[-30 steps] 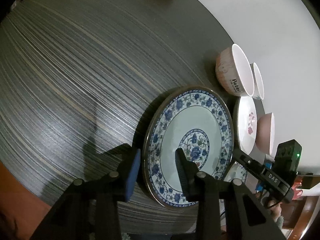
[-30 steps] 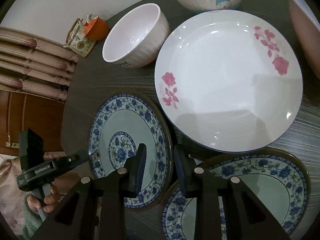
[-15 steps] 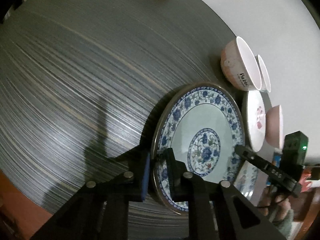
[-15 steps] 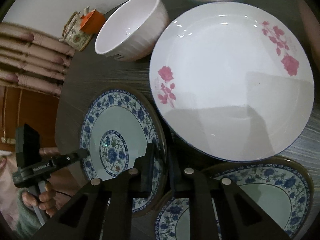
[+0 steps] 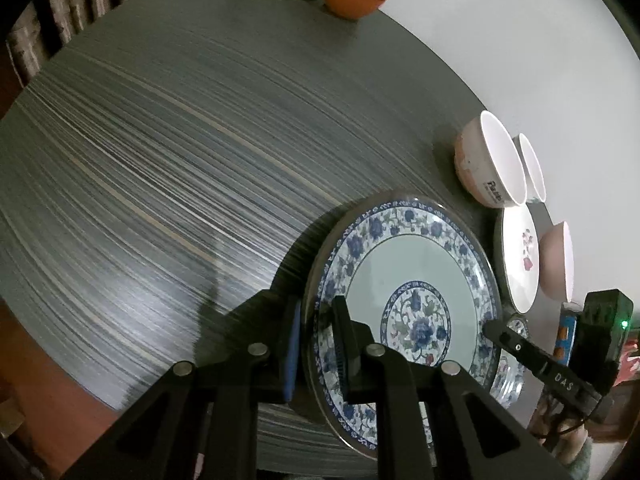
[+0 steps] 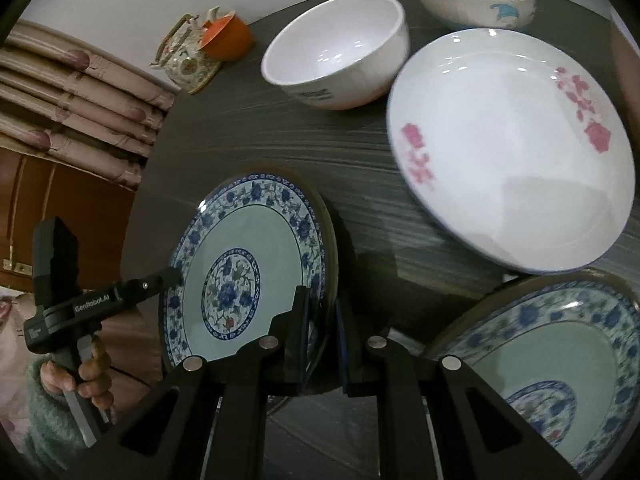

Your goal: Organize plates and bowls

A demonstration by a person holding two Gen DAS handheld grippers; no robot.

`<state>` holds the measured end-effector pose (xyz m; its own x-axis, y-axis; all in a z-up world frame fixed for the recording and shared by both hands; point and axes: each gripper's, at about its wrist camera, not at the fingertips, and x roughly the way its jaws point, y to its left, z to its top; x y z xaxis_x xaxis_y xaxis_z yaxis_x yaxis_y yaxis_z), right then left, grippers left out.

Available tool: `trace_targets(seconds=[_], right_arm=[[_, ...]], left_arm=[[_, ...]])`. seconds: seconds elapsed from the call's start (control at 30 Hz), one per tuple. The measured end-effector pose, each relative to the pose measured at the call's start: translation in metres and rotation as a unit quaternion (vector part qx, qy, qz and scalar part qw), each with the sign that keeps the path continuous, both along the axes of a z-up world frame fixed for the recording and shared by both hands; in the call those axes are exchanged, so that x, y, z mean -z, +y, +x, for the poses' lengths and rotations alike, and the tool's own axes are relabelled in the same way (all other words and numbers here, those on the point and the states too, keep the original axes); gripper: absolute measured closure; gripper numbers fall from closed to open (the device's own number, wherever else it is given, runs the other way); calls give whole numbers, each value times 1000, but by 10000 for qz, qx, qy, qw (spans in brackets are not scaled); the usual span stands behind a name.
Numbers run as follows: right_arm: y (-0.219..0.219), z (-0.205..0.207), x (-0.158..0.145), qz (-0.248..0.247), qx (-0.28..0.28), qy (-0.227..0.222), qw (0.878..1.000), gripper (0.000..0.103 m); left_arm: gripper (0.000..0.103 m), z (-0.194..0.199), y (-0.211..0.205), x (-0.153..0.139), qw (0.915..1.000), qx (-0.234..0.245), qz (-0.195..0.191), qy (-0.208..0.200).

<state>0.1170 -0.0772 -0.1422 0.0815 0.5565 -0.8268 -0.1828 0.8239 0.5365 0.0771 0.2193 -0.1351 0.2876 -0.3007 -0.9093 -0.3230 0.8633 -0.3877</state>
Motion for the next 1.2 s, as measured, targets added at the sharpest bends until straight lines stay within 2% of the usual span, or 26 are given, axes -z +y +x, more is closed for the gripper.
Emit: trace_targets(seconds=[0.53, 0.97, 1.07, 1.2], right_arm=[[16, -22, 8, 36, 225, -132, 9997, 90], [23, -31, 23, -5, 258, 83, 9996, 88], [24, -30, 22, -7, 252, 87, 9996, 86], [24, -30, 20, -27, 235, 77, 9997, 81]], left_arm=[[87, -2, 12, 11, 9999, -23, 102, 19], [83, -4, 14, 21, 9999, -103, 57, 115], [83, -4, 12, 19, 9998, -95, 152, 91], [76, -6, 8, 13, 9992, -96, 374, 39]])
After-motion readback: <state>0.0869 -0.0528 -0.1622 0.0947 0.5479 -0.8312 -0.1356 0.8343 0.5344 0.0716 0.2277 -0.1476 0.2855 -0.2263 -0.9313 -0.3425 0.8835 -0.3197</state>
